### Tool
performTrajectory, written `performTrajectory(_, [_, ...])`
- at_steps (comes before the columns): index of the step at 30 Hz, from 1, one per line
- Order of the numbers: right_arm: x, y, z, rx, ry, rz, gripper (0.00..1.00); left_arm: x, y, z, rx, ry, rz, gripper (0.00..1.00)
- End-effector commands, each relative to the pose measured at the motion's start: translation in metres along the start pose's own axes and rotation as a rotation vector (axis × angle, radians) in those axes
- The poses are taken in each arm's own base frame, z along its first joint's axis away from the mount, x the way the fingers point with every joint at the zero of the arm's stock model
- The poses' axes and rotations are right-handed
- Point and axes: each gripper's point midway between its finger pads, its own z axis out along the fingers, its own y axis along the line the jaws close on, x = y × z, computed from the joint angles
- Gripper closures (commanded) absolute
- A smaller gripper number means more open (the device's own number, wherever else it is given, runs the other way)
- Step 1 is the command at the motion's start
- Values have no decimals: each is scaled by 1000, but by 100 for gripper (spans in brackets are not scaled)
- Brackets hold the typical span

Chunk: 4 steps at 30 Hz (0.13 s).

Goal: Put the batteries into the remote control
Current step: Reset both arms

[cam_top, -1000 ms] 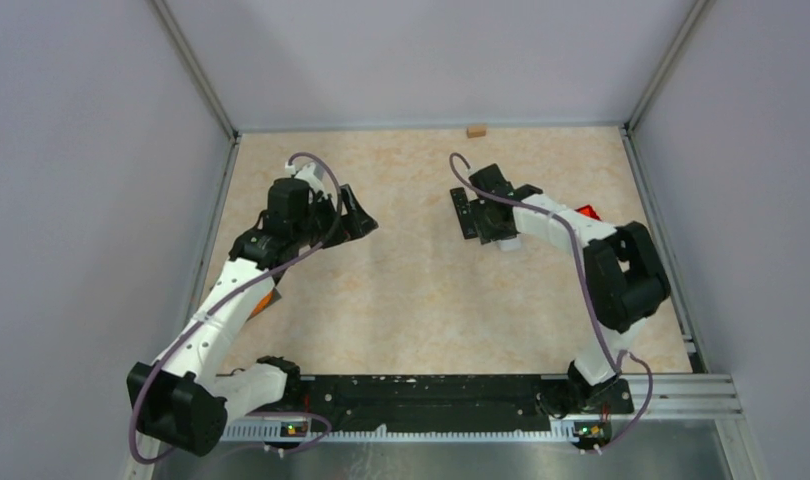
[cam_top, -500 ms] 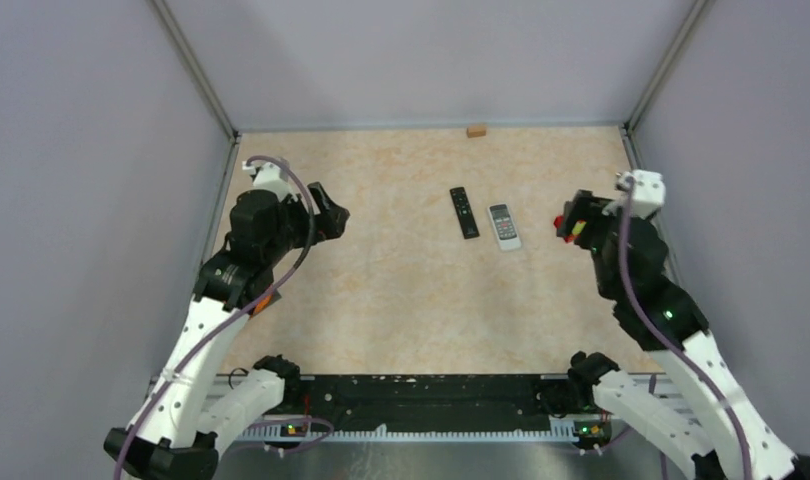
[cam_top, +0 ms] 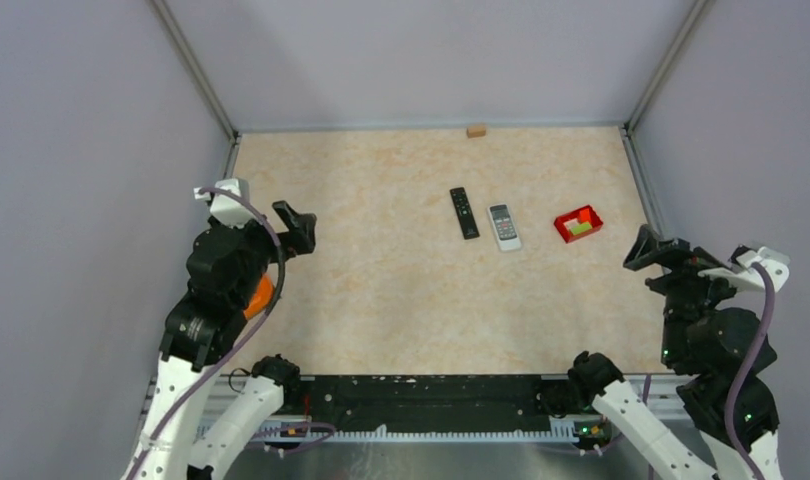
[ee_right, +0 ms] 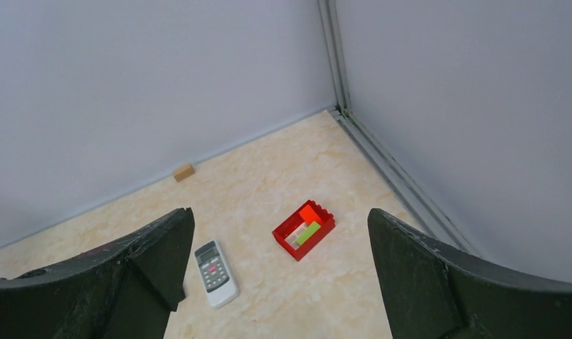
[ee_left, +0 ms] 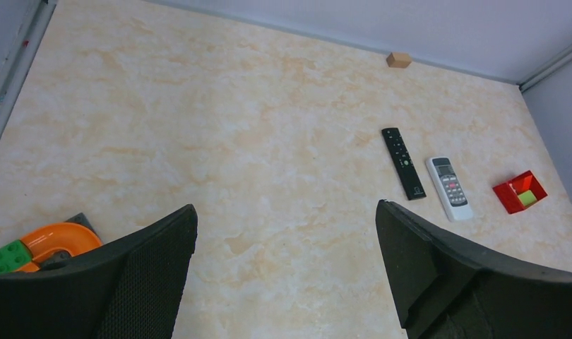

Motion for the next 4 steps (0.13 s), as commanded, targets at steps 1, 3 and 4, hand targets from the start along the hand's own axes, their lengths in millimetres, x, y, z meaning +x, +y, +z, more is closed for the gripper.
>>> performTrajectory(1, [-10, -9, -5, 25, -13, 6, 6, -14, 0, -6, 2, -46, 19, 1])
performTrajectory(3, [-8, -7, -4, 21, -10, 10, 5, -13, 2, -5, -14, -37, 9, 1])
performTrajectory(4, [-7, -6, -4, 20, -7, 14, 5, -12, 1, -5, -11, -32, 9, 1])
